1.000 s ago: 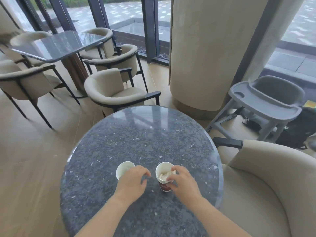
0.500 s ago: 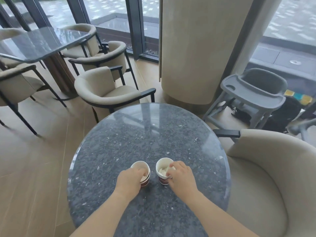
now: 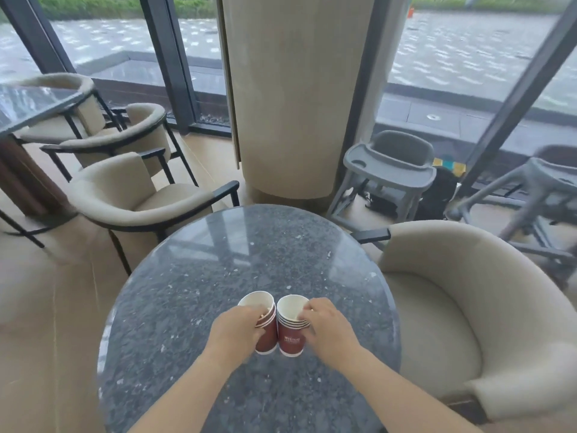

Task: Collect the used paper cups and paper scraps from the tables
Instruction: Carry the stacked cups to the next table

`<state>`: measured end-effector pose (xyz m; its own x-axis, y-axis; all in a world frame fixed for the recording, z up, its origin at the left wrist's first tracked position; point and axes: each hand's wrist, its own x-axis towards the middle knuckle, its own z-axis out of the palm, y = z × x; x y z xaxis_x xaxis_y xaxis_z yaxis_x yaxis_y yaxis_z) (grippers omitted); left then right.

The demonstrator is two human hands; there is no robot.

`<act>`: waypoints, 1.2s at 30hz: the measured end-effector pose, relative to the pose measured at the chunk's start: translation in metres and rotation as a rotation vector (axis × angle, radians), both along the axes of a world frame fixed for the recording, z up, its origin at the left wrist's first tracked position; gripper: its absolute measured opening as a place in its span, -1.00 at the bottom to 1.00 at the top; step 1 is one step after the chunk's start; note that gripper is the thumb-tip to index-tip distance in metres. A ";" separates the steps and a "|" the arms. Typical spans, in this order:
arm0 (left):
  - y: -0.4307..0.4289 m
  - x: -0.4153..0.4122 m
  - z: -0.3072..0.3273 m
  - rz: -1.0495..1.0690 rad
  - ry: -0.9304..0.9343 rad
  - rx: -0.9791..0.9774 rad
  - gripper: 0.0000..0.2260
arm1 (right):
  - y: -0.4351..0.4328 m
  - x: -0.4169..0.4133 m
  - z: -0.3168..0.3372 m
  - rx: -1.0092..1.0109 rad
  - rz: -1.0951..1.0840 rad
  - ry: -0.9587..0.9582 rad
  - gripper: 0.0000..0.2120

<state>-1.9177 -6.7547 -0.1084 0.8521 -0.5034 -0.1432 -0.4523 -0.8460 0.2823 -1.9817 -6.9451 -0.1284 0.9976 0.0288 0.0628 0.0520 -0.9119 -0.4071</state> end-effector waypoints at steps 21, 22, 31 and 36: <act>-0.094 -0.030 0.103 -0.556 -0.348 -0.245 -0.74 | -0.045 -0.104 0.096 0.013 -0.469 -0.366 -0.87; -0.107 -0.038 0.107 -0.590 -0.354 -0.238 -0.74 | -0.051 -0.117 0.100 0.005 -0.501 -0.374 -0.88; -0.234 -0.187 0.122 -0.974 -0.310 -0.325 -0.67 | -0.110 -0.306 0.123 -0.036 -0.888 -0.399 -0.84; -0.297 -0.309 0.124 -1.150 -0.210 -0.472 -0.67 | -0.129 -0.439 0.131 -0.118 -1.102 -0.391 -0.84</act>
